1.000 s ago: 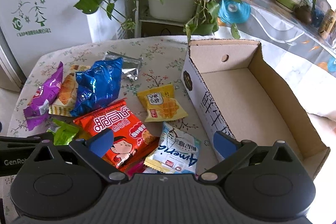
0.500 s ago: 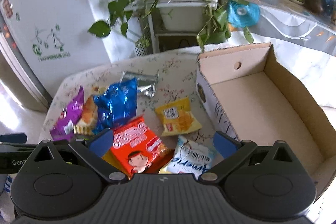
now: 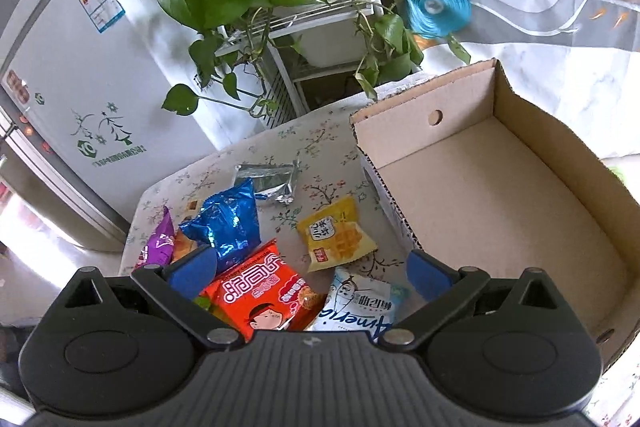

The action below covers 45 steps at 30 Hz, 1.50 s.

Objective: Organize snacks
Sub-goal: 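Grasp the green snack packet with the left tool while the right tool grasps the red packet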

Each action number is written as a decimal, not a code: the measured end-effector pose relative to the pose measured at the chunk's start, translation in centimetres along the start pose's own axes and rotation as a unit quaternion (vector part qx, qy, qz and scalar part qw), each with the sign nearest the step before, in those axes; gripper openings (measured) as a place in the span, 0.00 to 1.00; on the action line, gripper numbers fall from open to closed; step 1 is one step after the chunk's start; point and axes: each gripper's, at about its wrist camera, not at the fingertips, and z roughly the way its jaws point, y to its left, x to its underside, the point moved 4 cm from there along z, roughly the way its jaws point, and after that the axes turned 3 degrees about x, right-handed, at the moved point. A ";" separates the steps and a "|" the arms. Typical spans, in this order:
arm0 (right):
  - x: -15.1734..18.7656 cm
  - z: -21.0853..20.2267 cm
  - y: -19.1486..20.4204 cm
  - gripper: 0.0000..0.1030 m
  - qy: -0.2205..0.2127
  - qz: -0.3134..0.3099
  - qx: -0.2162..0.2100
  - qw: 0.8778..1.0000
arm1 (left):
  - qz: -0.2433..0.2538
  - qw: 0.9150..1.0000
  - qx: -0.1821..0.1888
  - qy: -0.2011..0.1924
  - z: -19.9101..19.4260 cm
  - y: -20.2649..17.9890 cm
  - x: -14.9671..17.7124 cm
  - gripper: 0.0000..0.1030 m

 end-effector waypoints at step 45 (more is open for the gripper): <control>2.4 8.3 4.3 1.00 0.108 -0.085 -0.051 0.989 | 0.109 0.994 0.028 -0.009 6.4 -2.3 3.1 1.00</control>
